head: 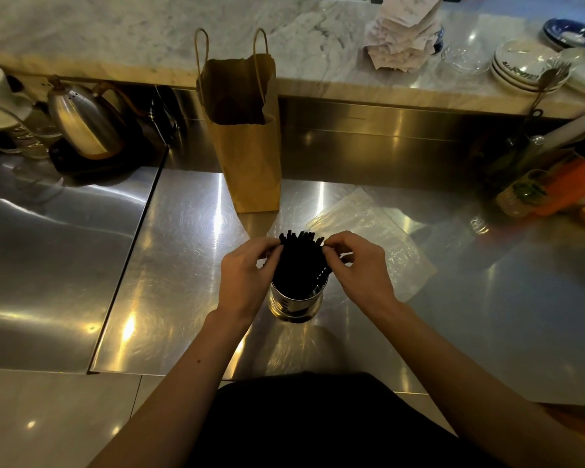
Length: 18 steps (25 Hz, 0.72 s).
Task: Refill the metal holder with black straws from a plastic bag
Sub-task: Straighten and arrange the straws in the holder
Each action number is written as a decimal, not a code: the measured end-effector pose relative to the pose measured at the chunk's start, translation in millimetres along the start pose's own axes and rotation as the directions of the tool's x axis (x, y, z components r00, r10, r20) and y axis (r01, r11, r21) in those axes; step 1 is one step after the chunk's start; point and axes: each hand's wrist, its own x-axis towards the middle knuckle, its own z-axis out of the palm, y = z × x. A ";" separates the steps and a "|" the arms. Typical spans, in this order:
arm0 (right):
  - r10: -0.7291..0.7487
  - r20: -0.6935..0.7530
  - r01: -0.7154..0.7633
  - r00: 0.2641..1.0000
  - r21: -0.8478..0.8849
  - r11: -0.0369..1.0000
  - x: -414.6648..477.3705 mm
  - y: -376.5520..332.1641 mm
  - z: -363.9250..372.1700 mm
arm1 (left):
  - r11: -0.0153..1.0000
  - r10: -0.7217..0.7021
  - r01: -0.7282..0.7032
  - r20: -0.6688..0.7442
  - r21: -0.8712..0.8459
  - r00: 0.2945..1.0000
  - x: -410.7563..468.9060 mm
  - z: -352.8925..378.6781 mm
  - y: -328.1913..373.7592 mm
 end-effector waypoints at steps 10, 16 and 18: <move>0.103 -0.058 -0.099 0.993 0.081 0.992 -4.6 -1.0 2.0 | 0.998 -0.040 0.038 -0.063 -0.042 0.997 -5.4 1.7 -2.5; 0.080 -0.081 -0.072 0.994 0.088 0.993 -5.9 -2.4 3.9 | 0.995 -0.067 0.062 -0.056 -0.071 0.996 -7.1 1.9 0.4; 0.064 -0.101 -0.054 0.993 0.102 0.993 -7.9 -2.2 3.8 | 0.995 -0.079 0.076 -0.034 -0.068 0.996 -6.5 2.4 1.3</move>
